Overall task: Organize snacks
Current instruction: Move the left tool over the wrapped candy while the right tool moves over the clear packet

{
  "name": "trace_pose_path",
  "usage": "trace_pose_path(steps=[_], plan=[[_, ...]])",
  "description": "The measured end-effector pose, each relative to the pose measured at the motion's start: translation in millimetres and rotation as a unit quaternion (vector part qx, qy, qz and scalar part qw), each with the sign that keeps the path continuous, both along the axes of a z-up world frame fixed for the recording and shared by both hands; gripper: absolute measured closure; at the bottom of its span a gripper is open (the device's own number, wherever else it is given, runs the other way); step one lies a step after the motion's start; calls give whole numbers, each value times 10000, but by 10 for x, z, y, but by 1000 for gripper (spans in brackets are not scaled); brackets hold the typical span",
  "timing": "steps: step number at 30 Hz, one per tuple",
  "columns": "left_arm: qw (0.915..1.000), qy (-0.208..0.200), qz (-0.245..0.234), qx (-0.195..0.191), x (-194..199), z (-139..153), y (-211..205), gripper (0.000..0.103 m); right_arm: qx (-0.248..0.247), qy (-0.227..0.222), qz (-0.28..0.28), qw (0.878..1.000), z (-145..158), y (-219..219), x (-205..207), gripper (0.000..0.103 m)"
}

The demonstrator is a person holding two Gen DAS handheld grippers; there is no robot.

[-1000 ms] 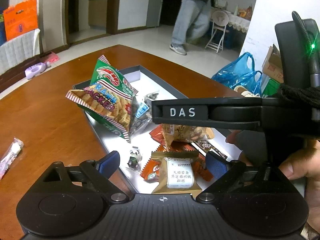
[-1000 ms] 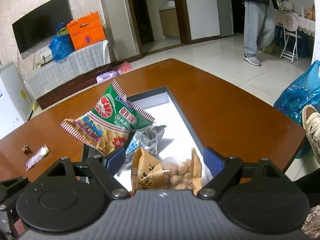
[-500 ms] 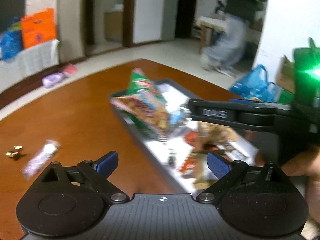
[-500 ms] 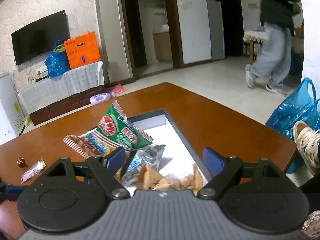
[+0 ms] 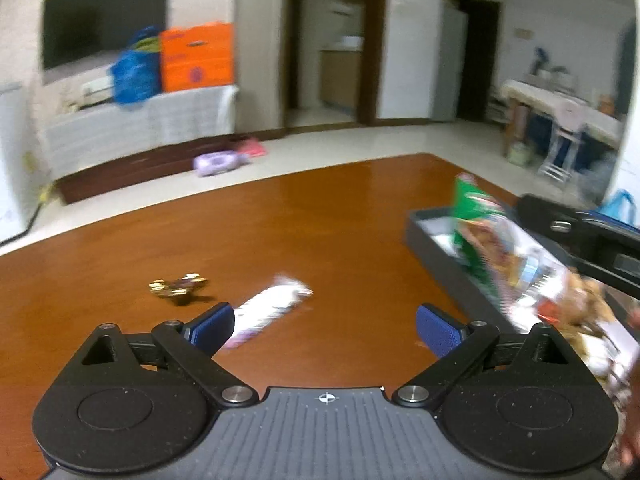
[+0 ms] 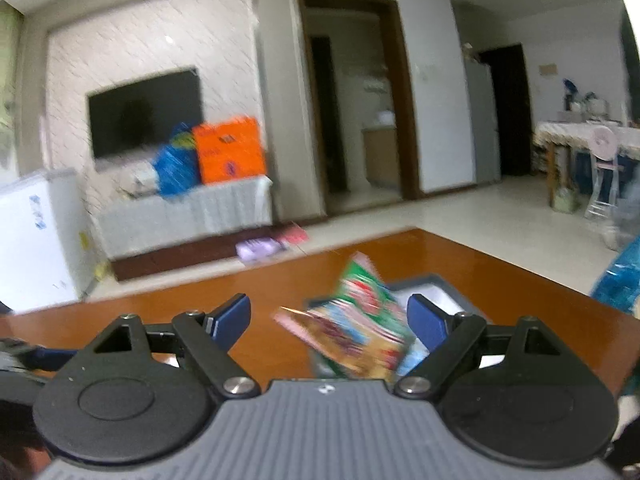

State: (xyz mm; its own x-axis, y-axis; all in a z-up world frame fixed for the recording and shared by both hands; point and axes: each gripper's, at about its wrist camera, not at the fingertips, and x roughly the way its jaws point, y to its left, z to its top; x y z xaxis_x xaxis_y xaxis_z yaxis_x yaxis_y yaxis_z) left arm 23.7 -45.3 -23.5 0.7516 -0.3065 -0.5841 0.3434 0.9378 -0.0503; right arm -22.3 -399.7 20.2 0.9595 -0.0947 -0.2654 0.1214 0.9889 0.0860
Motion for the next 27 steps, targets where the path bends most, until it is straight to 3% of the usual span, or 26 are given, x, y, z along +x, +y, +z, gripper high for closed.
trace_pose_path(steps=[2,5,11,15,18,22,27], plan=[[9996,-19,258,-83,84,-26,144,5,59,-173,135,9997,14,161,-19,9],[9977,-16,672,89,251,-70,330,5,115,-168,375,9991,-25,394,44,8],[9908,195,1237,511,562,-236,625,5,407,698,570,9951,-225,759,448,8],[9863,269,1625,122,648,-244,790,5,239,1217,545,9908,-385,1019,845,8],[9811,90,1933,88,677,-230,870,5,273,1530,454,9868,-549,1124,1074,8],[9713,-16,2378,38,727,-239,1032,5,347,1797,738,9803,-738,1216,1312,8],[9614,341,2691,-474,865,-297,1294,5,181,1938,1078,9749,-874,1411,1611,8]])
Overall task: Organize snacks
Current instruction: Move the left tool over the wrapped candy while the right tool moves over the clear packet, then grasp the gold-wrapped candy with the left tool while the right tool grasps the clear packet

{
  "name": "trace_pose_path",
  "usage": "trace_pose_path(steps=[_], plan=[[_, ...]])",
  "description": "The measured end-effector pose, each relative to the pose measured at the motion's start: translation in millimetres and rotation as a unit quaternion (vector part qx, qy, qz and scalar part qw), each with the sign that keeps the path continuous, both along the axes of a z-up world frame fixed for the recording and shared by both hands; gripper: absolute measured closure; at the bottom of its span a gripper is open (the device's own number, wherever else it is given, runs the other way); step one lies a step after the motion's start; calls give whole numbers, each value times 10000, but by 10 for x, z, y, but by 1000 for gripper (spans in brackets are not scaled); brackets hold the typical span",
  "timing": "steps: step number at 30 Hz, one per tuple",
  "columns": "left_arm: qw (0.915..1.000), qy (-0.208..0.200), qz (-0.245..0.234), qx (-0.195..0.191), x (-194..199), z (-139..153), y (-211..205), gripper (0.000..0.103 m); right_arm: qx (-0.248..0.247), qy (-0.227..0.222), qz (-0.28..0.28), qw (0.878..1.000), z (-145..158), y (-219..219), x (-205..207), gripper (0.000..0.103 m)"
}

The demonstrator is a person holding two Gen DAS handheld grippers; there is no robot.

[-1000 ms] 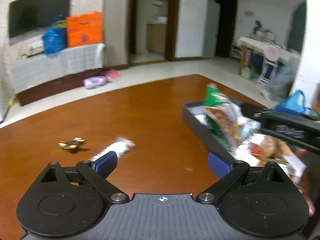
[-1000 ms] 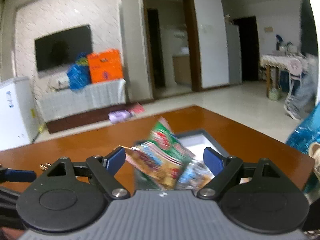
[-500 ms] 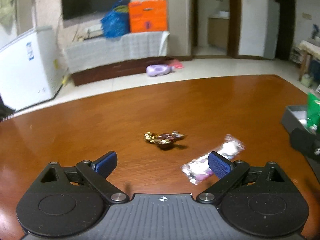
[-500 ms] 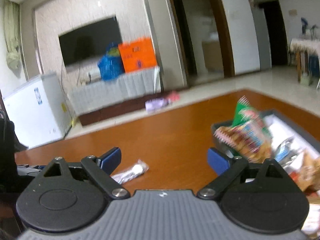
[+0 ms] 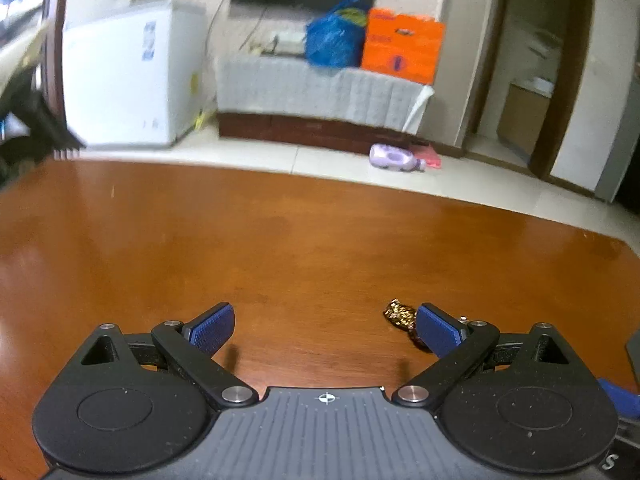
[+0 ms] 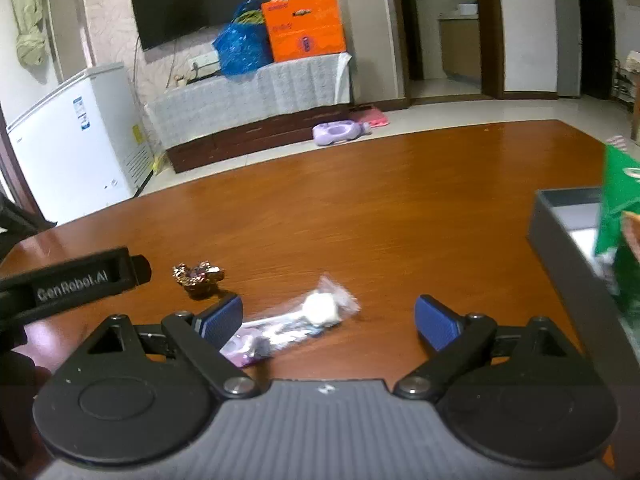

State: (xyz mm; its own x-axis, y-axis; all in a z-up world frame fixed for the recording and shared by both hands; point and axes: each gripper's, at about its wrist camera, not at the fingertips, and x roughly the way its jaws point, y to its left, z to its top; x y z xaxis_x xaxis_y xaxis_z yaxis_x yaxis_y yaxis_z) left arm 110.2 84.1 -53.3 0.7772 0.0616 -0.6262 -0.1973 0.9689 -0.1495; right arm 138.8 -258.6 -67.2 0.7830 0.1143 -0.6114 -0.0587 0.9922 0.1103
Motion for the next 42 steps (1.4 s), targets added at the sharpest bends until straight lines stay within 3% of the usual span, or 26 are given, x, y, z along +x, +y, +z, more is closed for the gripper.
trace_pose_path(steps=[3,7,12,17,19,22,26,29,32,42], plan=[[9998,109,40,-185,57,-53,104,5,35,67,144,9999,-75,99,143,8],[9996,131,-140,-211,120,-68,108,5,-359,-43,276,9990,-135,202,243,12],[9990,49,-402,-213,140,-90,-8,5,-666,-103,482,9966,-140,203,195,39],[9976,-30,-697,-31,200,-82,-196,5,-770,-145,590,9952,-111,123,127,55],[9973,24,-735,43,234,-101,-276,5,-677,-120,578,9960,-83,78,123,68],[9964,137,-781,295,264,-138,-401,6,-626,-77,601,9962,-50,50,132,74],[9929,198,-874,787,255,-196,-553,25,-572,-26,674,9961,-31,22,79,80],[9922,102,-1011,721,195,-183,-568,47,-548,-23,715,9959,-16,-10,47,81],[9918,50,-1075,686,168,-181,-567,78,-555,-53,749,9956,-6,-15,29,82],[9923,47,-1178,381,148,-144,-507,79,-372,-26,830,9959,58,-139,-105,87]])
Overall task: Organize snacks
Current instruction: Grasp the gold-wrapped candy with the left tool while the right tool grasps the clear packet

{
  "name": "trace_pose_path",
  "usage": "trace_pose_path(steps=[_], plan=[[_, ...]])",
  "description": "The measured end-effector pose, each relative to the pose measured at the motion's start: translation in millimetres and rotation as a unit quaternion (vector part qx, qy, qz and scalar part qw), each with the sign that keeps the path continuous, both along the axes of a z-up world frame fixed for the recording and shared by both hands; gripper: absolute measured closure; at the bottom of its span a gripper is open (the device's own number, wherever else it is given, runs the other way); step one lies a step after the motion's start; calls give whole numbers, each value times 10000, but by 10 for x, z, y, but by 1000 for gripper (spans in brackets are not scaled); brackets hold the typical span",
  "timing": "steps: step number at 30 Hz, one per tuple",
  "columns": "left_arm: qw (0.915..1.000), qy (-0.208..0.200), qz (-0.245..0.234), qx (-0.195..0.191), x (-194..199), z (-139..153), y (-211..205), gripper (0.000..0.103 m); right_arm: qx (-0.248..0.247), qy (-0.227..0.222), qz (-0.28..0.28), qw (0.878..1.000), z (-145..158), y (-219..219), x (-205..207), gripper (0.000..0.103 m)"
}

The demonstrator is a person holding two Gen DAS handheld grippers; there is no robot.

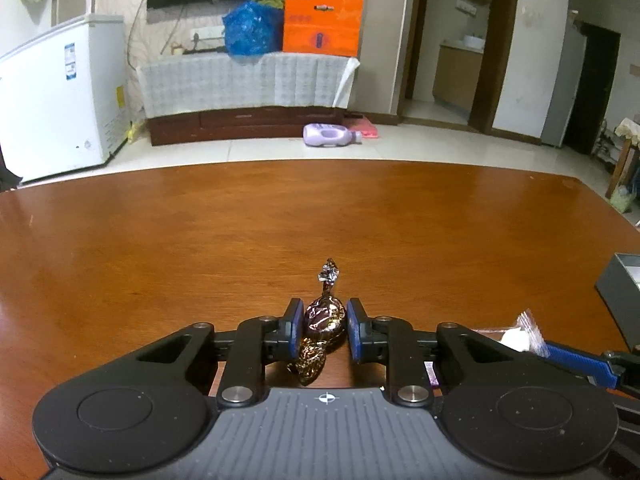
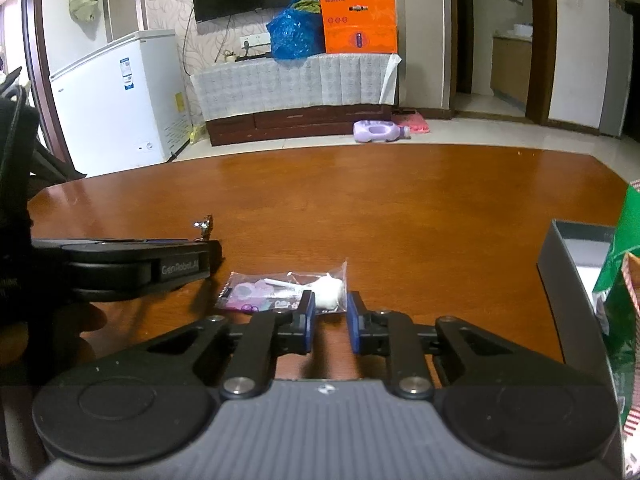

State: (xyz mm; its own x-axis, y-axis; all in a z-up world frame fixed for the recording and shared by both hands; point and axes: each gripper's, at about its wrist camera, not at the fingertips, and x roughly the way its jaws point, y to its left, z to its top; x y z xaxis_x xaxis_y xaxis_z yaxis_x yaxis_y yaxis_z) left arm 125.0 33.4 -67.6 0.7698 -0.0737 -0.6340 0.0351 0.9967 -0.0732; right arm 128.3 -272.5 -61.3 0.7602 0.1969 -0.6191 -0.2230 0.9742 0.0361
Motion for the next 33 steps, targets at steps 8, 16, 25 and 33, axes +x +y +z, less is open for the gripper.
trace_pose_path(steps=[8,16,25,33], plan=[[9998,-82,-115,123,-63,26,-61,78,-48,600,565,9966,82,-46,-115,90],[9999,-32,-136,33,-22,51,-31,78,-300,386,554,9973,102,-75,17,62],[9999,27,-72,-104,12,51,34,78,-511,0,921,9944,162,107,84,24],[9999,2,-62,-89,2,42,31,78,-558,87,884,9945,3,243,228,24]])
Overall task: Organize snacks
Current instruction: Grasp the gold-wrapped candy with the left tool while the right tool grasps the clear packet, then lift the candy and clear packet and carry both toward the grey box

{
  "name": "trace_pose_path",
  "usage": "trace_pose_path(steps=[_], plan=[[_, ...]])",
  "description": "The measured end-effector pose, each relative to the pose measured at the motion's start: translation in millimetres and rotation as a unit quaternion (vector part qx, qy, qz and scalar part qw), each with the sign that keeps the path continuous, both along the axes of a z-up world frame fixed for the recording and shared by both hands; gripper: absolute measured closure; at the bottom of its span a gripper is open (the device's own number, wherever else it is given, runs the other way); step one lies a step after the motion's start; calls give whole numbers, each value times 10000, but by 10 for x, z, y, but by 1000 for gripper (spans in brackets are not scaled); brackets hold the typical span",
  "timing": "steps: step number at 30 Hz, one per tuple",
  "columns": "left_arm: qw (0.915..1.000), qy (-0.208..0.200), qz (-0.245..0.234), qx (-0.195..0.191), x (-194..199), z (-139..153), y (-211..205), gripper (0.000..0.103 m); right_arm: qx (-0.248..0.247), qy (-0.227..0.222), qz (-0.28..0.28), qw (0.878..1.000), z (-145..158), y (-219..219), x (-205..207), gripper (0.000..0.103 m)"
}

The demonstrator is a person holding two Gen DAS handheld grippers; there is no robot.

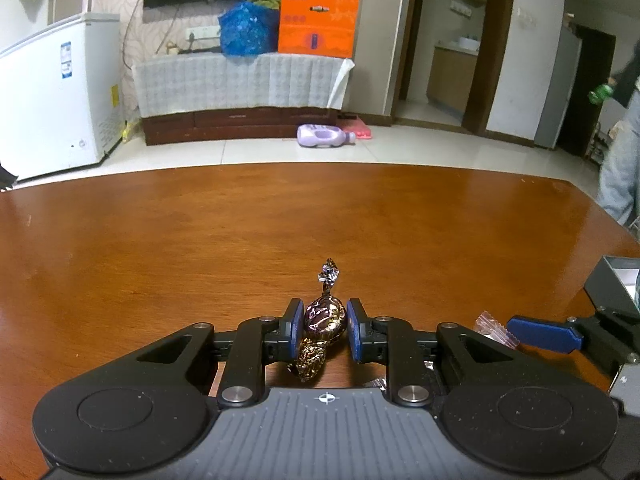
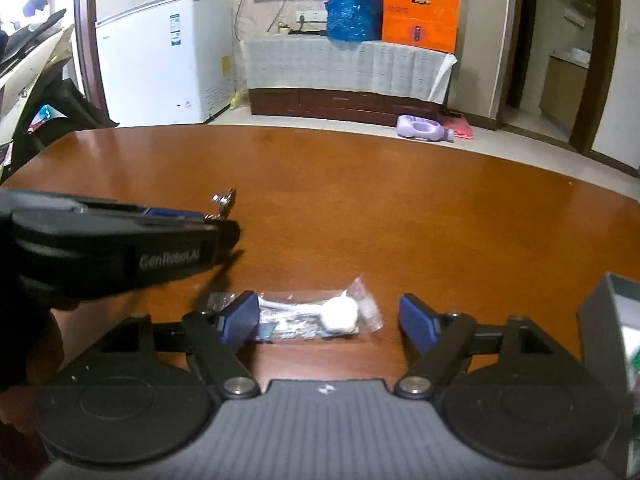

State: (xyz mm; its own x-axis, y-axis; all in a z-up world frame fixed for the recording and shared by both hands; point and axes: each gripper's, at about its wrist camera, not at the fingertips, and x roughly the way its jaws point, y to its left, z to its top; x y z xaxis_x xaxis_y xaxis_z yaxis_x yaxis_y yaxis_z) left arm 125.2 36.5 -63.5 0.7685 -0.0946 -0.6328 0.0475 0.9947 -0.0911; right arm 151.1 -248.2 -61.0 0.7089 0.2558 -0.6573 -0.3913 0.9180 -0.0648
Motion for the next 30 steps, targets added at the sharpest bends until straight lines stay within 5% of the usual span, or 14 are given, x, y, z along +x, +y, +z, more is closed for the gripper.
trace_pose_path(steps=[2,10,30], plan=[[10000,-8,-1,7,-11,-9,3,78,-63,-159,78,9998,-29,35,-25,27],[10000,-18,-21,30,-33,5,2,78,-529,-665,277,9960,-98,185,-227,80],[9997,-120,-4,205,-217,377,-124,78,-525,-1112,174,9923,196,100,-602,93]])
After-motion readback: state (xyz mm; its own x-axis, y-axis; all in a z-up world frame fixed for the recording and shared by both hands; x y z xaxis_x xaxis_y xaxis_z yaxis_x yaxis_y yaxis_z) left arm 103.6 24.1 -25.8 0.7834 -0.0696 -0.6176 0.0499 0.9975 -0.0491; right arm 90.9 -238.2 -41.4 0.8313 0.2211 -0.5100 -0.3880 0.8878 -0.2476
